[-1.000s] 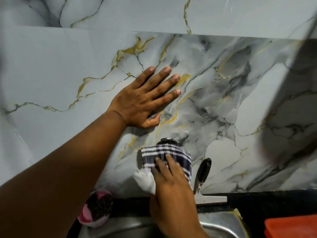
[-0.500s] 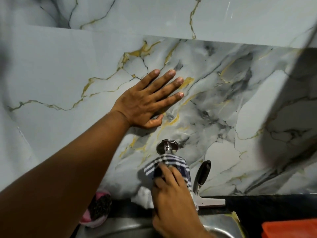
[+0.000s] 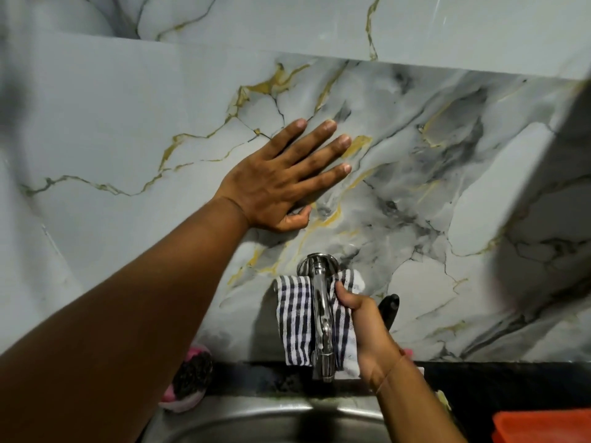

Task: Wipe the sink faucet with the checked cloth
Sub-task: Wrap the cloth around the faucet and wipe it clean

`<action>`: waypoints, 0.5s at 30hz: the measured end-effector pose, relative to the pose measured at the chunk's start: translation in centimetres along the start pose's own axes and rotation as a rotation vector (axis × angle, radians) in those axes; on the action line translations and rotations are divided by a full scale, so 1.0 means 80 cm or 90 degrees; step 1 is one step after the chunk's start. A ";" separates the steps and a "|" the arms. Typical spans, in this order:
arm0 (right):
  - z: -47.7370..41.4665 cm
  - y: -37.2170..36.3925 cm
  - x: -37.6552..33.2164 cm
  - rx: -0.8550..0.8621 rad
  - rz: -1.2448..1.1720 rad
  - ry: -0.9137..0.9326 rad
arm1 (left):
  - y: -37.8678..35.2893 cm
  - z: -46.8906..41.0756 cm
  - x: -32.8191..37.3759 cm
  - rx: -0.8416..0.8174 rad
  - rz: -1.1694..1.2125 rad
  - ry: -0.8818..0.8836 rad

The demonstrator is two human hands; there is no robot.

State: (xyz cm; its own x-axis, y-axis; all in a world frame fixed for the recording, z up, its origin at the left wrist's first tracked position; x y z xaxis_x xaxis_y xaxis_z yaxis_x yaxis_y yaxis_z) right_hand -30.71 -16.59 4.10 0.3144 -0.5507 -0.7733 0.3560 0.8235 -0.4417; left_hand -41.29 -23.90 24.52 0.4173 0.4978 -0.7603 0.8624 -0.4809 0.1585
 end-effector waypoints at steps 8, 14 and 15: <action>-0.005 0.030 0.053 0.043 -0.077 -0.091 | 0.001 -0.001 0.001 -0.002 -0.006 -0.003; 0.023 -0.010 -0.013 0.228 0.320 0.320 | 0.001 0.000 0.000 -0.004 -0.008 0.001; 0.045 -0.015 -0.007 0.271 0.467 0.427 | 0.001 0.000 0.001 -0.004 -0.009 0.002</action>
State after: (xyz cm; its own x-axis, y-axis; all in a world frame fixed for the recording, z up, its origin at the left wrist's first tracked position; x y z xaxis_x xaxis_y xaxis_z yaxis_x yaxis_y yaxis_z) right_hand -28.19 -17.77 6.70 0.0759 0.3508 -0.9334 0.5939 0.7360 0.3249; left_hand -41.22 -23.92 24.47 0.4063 0.5067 -0.7604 0.8699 -0.4691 0.1523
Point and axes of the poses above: each hand's wrist, its own z-axis away from the middle knuckle, its own y-axis out of the back of the hand, x = y × z, the point moved 8 cm from there along -z, towards the middle knuckle, and after that the axes turned 14 degrees about x, right-handed, at the moved point
